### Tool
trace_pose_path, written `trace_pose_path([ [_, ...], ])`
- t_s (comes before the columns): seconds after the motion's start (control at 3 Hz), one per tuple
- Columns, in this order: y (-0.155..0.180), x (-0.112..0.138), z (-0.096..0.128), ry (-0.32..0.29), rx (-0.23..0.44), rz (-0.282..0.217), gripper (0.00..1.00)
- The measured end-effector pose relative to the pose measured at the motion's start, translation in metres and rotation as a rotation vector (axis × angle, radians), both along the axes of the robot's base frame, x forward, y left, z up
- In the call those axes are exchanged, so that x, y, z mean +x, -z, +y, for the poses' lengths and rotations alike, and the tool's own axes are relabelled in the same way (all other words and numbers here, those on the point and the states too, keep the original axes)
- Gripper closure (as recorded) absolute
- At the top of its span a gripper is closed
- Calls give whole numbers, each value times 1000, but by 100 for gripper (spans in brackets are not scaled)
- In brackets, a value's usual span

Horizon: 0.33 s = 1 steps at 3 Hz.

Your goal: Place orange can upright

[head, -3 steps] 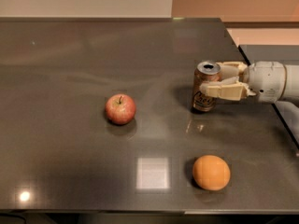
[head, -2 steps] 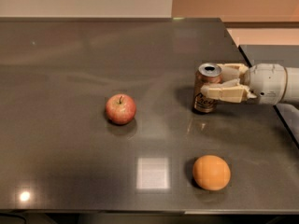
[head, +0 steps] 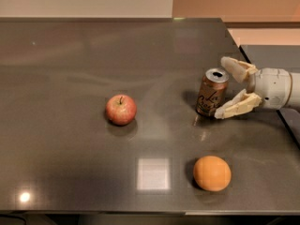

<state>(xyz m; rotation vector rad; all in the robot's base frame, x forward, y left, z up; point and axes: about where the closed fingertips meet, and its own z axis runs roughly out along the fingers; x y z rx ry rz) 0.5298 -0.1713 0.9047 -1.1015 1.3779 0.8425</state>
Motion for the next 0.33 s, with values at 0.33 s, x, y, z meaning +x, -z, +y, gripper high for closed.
trace_pose_path([
  [0.33, 0, 0, 0, 0, 0, 0, 0],
])
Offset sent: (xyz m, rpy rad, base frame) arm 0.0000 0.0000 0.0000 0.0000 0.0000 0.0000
